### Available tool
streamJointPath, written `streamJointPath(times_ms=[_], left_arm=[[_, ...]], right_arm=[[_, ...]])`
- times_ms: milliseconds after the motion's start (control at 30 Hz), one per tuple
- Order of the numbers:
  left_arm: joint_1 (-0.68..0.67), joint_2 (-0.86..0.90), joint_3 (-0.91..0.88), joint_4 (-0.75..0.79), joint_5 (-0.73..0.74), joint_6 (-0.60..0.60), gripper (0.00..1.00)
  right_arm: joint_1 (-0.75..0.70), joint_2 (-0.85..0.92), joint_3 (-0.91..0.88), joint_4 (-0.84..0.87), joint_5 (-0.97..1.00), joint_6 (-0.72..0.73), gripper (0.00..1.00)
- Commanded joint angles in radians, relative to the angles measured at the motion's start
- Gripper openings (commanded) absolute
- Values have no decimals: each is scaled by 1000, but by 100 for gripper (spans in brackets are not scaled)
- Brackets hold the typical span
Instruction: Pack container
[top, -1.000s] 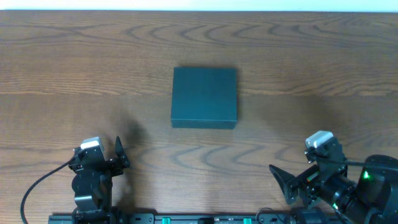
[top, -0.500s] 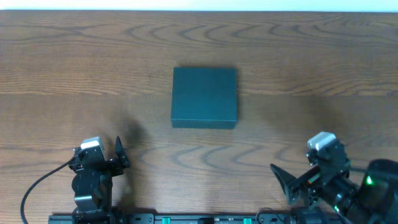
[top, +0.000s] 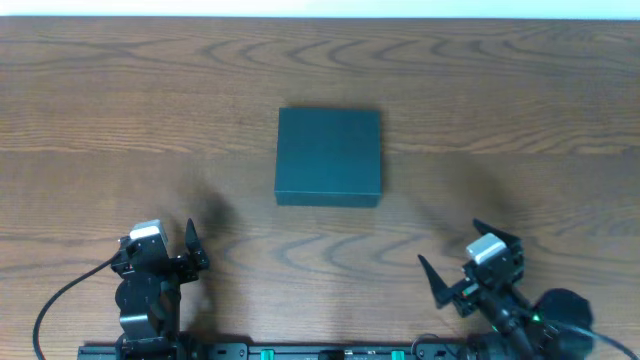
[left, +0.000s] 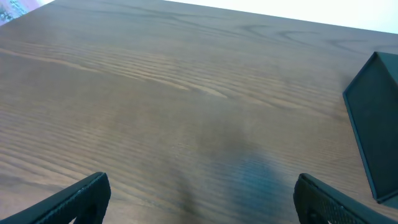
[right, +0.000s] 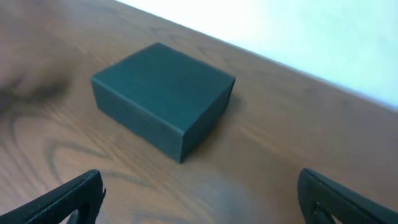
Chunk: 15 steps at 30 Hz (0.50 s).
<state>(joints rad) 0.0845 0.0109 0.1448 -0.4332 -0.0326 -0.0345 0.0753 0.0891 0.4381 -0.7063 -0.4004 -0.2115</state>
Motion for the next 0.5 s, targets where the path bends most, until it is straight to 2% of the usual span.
streamJointPath(times_ms=[0, 100, 467], left_arm=[[7, -6, -20, 0, 0, -14, 95], [7, -6, -20, 0, 0, -14, 95], [7, -6, -20, 0, 0, -14, 95]], right_arm=[[14, -61, -96, 26, 84, 220, 99], [40, -84, -170, 46, 169, 324, 99], [121, -84, -280, 67, 238, 327, 99]])
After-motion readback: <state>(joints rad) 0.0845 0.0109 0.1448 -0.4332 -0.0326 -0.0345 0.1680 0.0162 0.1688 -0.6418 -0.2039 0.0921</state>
